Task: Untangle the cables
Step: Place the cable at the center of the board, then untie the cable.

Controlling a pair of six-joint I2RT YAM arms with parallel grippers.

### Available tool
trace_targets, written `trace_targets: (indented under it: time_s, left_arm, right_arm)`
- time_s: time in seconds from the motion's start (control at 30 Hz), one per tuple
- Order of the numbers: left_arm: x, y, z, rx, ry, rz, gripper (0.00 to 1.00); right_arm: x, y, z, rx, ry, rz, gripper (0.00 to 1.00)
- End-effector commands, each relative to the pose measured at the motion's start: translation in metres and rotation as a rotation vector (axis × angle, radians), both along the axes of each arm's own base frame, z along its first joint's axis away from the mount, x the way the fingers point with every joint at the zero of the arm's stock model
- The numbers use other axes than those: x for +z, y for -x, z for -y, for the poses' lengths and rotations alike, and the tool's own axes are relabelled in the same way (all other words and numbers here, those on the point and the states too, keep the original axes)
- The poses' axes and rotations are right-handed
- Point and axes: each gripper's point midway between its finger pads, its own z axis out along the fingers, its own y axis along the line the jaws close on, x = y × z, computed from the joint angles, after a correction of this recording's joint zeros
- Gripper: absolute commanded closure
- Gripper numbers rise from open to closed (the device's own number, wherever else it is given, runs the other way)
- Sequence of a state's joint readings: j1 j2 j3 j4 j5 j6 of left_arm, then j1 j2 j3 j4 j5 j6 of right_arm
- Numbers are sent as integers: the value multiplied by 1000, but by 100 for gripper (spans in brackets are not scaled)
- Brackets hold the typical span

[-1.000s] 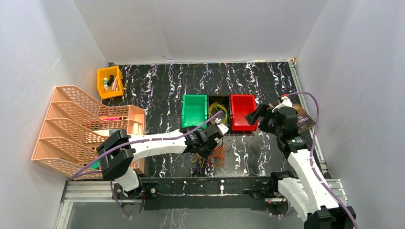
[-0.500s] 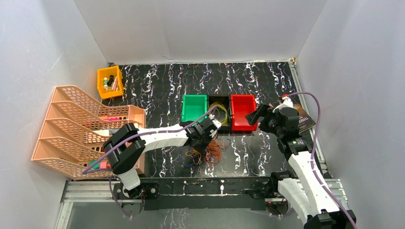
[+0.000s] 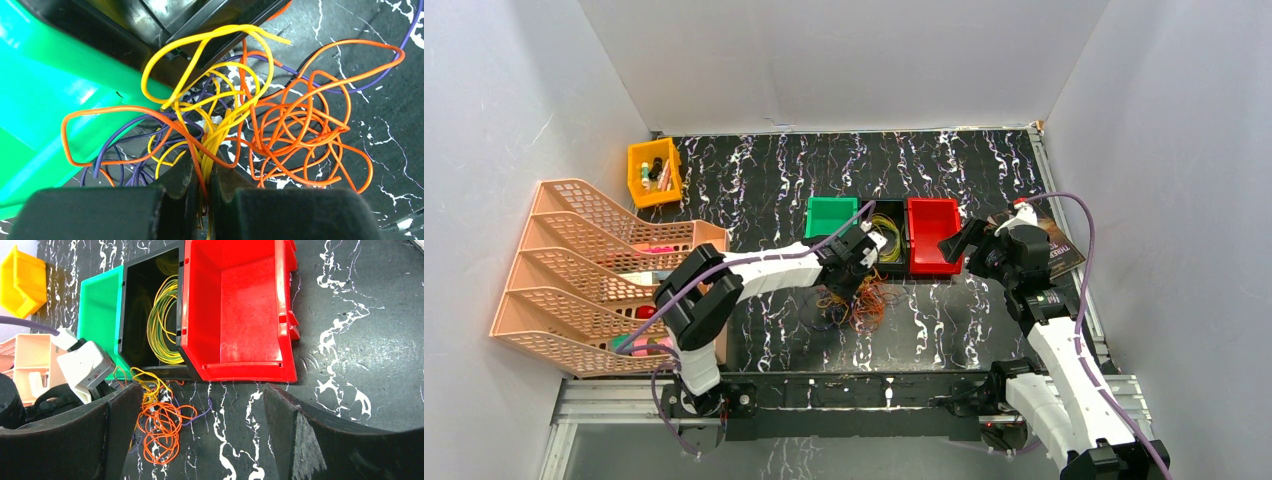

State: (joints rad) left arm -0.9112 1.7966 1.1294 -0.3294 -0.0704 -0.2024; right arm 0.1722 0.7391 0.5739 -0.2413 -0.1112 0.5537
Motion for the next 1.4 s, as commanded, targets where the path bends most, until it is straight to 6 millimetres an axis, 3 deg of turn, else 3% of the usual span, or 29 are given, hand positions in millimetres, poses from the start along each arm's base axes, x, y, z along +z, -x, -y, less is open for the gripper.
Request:
trace_targets:
  time_s: [0.0, 0.13, 0.23, 0.3, 0.33, 0.47, 0.57, 0.67, 0.83, 0.97, 1.07, 1.23, 1.37]
  left_arm:
    - [7, -16, 3, -10, 2, 30, 100]
    - [11, -7, 5, -36, 21, -5, 100]
    - [17, 5, 0, -48, 43, -29, 92]
    - [22, 14, -3, -51, 59, -38, 81]
    - [29, 21, -7, -46, 81, -46, 69]
    - [67, 35, -24, 2, 154, -5, 38]
    - [93, 33, -34, 60, 191, 51, 25]
    - [114, 16, -48, 169, 269, 95, 20]
    - [127, 0, -58, 286, 366, 123, 20]
    - [136, -11, -71, 416, 428, 185, 20]
    - [137, -16, -83, 517, 459, 232, 20]
    - [135, -16, -92, 624, 507, 245, 20]
    - [131, -16, -93, 648, 522, 247, 20]
  right_arm:
    - [6, -1, 1, 2, 5, 27, 2]
    - [8, 0, 1, 3, 7, 33, 2]
    - [9, -1, 3, -2, 14, 35, 2]
    - [8, -1, 3, -2, 14, 34, 2]
    - [8, -1, 2, 0, 13, 33, 2]
    - [10, -5, 2, 2, 22, 33, 2]
    - [13, -7, 9, -23, 57, 42, 2]
    - [12, -7, 13, -29, 83, 31, 4]
    - [38, 16, -33, 342, 60, 118, 6]
    - [46, 16, -50, 449, 60, 108, 11]
    - [51, 16, -78, 521, 96, 125, 11]
    - [30, 23, -135, 689, 221, 106, 12]
    - [11, 14, -157, 799, 272, 97, 15]
